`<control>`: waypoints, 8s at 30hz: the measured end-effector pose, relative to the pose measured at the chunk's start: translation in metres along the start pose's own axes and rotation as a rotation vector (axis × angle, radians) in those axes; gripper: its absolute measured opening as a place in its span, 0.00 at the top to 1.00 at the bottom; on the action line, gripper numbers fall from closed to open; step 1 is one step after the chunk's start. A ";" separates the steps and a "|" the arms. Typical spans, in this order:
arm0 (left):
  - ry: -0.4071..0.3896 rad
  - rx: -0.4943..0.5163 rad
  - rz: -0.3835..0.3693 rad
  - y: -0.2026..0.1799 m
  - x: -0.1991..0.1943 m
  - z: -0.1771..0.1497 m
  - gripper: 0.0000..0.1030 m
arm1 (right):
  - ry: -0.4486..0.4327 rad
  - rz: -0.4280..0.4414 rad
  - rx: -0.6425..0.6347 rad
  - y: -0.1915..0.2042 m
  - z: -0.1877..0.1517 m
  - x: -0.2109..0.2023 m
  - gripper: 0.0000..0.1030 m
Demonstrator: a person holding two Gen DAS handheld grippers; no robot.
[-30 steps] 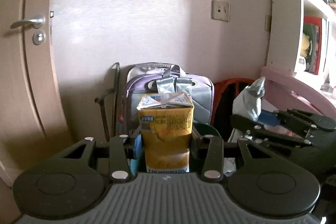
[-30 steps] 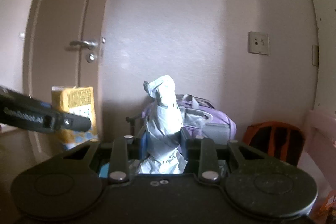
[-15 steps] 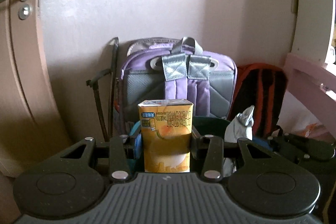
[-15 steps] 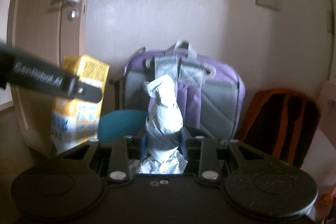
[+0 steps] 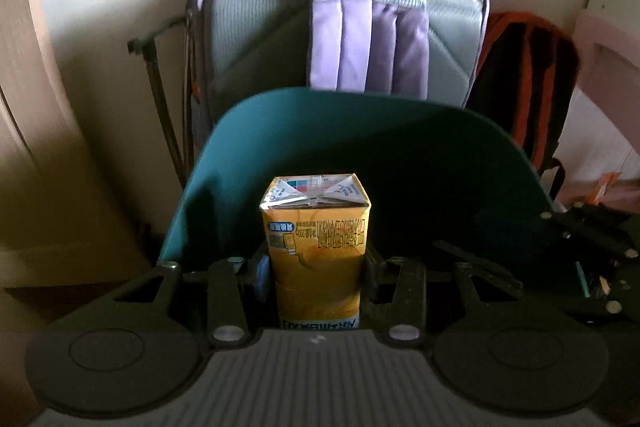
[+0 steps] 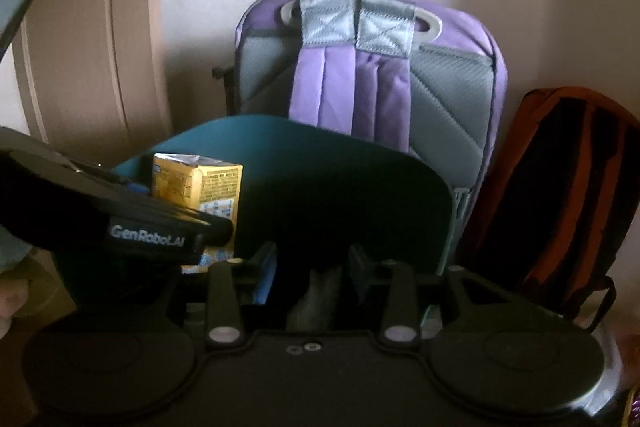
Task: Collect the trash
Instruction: 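Open both grippers over the teal wastebasket to drop carton and wrapper, then lower both tools under the quilt toward the white Christmas-print bag, then close the left gripper on the Christmas-print bag while the right gripper grasps its edge, then lift the Christmas-print bag with both grippers up toward the teal wastebasket, then lower the bag into the teal wastebasket and open both grippers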
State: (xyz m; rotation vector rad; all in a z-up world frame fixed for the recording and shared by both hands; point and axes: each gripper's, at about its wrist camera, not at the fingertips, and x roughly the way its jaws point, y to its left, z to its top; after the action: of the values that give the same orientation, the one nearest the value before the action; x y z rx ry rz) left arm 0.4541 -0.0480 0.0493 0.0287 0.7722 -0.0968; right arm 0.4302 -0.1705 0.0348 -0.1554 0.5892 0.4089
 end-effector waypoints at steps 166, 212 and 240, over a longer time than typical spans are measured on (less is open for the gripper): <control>0.536 0.186 -0.296 0.084 0.075 -0.375 0.76 | 0.535 0.251 -0.083 0.161 -0.332 0.073 0.97; -0.284 0.058 -0.039 -0.004 -0.195 -0.047 0.75 | -0.299 -0.114 -0.013 0.028 0.049 -0.171 0.97; 0.034 0.155 -0.032 -0.014 -0.029 -0.014 0.74 | 0.144 0.017 -0.091 0.015 0.020 -0.021 0.77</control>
State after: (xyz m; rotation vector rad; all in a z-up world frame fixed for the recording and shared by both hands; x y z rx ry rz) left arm 0.4228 -0.0584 0.0594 0.1659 0.7977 -0.1865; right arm 0.4179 -0.1587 0.0630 -0.2690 0.7140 0.4432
